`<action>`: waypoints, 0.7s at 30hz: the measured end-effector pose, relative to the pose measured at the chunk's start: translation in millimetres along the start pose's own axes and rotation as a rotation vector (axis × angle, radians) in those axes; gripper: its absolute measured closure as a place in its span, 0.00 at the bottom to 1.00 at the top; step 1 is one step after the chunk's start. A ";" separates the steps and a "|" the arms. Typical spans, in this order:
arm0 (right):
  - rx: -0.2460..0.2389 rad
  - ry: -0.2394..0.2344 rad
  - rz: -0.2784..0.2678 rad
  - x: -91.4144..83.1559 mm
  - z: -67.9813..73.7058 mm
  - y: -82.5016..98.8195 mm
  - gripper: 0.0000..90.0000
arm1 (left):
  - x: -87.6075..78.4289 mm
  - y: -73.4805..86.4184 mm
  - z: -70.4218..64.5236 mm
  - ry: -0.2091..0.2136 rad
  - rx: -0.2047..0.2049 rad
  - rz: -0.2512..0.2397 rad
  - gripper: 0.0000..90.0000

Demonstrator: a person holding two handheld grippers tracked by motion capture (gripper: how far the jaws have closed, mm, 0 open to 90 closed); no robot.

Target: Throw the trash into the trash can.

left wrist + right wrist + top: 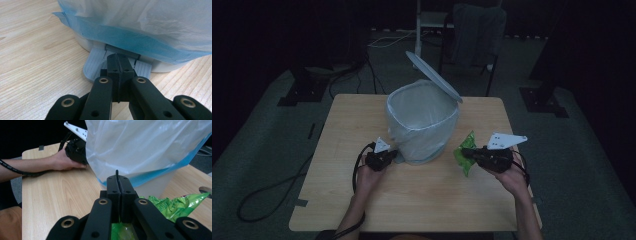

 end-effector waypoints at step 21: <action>-0.050 -0.015 -0.082 3.2 2.3 -43.4 0.98 | 0.0 0.0 -0.1 0.000 0.000 0.000 1.00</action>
Point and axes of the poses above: each handheld gripper's, and its own axes: x roughly forward along the jaws, y roughly out of its underside, z roughly to its left, the point moved 6 cm from there along x, roughly forward along the jaws, and after that the axes turned 14 degrees about -z, right-handed, at the moved point
